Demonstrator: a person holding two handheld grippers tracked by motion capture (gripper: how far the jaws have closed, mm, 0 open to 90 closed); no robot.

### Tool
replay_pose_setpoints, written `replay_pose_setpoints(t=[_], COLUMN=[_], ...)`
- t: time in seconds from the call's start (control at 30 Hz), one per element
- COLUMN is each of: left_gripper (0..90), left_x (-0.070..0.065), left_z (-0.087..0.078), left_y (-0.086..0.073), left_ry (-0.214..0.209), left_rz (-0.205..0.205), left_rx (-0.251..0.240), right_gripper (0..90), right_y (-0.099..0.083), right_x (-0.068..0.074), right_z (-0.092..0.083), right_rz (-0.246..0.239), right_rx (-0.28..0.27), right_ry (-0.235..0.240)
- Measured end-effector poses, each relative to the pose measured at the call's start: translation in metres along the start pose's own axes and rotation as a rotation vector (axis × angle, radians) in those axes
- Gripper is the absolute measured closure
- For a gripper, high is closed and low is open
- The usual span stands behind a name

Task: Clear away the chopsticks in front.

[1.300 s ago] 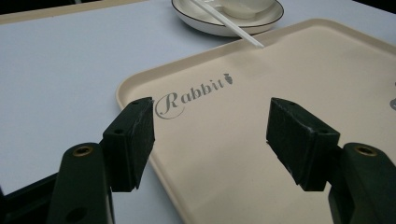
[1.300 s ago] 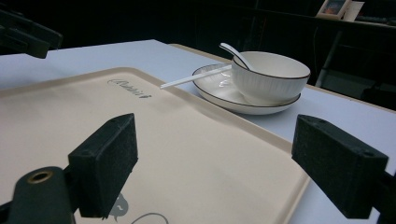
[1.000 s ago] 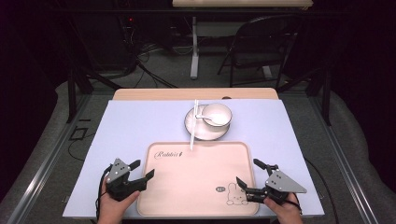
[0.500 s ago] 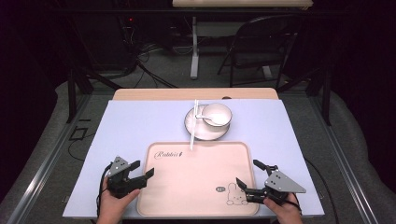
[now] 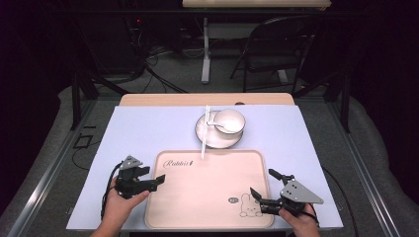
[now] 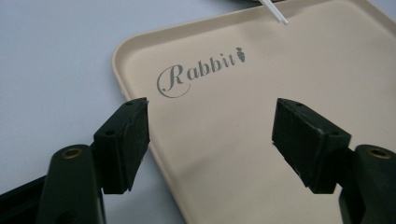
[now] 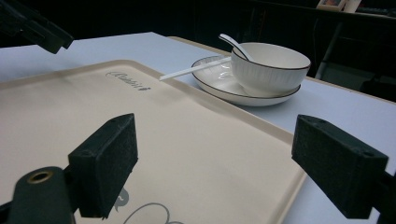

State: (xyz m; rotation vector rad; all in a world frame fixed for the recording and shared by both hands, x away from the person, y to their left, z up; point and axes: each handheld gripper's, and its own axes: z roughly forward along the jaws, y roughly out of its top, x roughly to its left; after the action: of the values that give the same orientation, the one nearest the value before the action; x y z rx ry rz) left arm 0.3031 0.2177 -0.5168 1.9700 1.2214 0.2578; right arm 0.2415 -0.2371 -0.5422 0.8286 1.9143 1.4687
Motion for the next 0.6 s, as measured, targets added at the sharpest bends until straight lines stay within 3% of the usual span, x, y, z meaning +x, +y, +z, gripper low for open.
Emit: replay_pose_setpoints(t=[0.13,0.33,0.6], left_gripper=[25.5,25.5,22.0], left_x=[0.003,0.005,0.006], left_z=[0.002,0.005,0.005], left_y=[0.012,0.025,0.056], left_ry=[-0.029,-0.011,-0.003], left_rz=[-0.039,-0.052,-0.095], left_rx=[0.045,0.089,0.134], right_gripper=[14.0,14.0,14.0], right_y=[0.000,0.000,-0.001], right_x=[-0.001,-0.001,-0.001], right_z=[-0.001,-0.001,-0.001], right_rz=[0.003,0.006,0.008], right_rx=[0.003,0.005,0.010], right_ry=[-0.004,-0.006,-0.005])
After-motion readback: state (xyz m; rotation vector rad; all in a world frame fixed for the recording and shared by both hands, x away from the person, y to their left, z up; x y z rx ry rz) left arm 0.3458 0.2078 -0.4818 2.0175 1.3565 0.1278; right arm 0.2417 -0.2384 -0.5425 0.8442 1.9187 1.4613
